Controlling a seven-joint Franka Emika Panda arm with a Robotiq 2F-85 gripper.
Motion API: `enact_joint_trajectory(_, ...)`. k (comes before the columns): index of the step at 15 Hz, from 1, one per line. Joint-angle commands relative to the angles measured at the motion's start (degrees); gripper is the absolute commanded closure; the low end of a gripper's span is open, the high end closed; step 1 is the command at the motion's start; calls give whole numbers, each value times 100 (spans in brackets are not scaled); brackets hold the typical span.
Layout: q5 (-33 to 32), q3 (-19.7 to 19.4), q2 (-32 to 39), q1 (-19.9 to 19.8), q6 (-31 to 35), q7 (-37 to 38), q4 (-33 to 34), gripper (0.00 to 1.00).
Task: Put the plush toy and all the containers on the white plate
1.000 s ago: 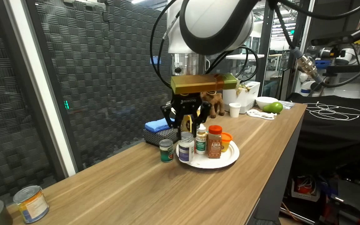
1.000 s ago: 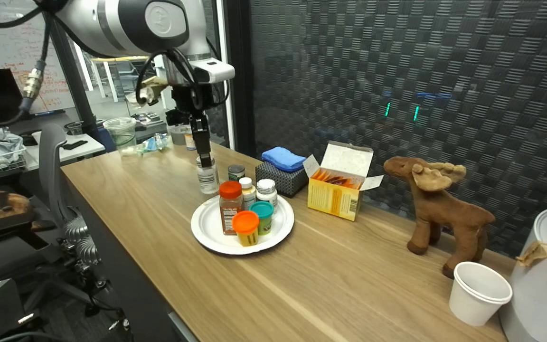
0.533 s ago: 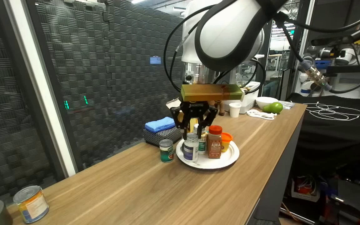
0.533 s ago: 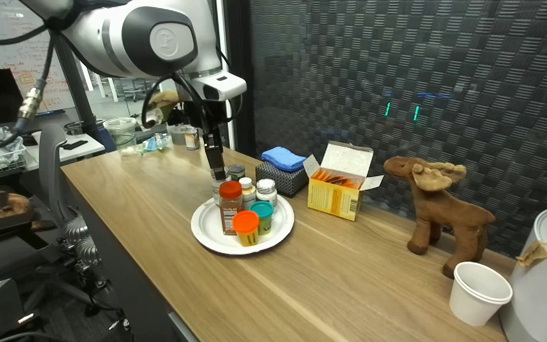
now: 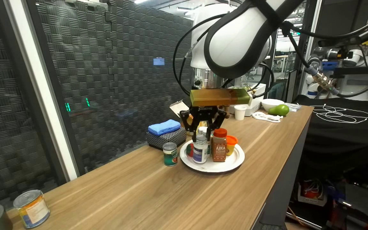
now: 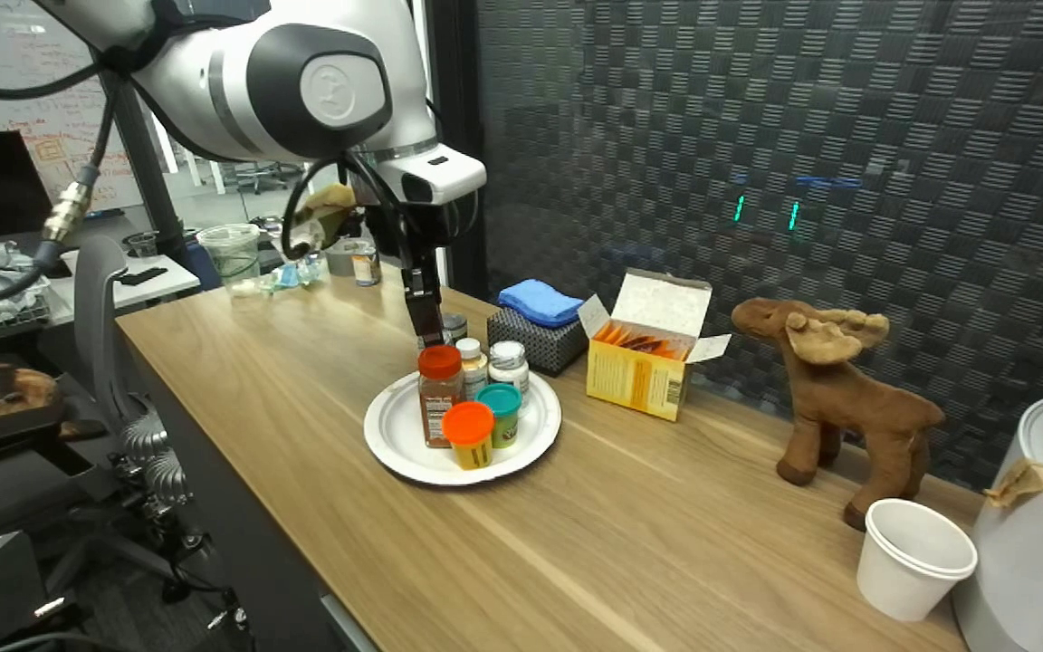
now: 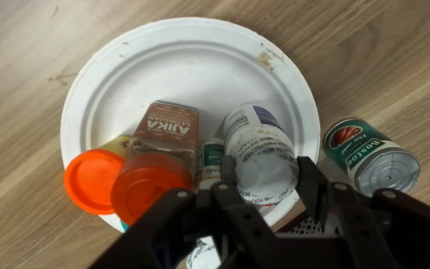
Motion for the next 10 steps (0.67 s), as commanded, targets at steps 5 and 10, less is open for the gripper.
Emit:
enact_joint_trajectory(5,-99,78,51,56,-151,-13,224,18)
enact_joint_trajectory(10,-835,86,248,237,-239,-4,797,0)
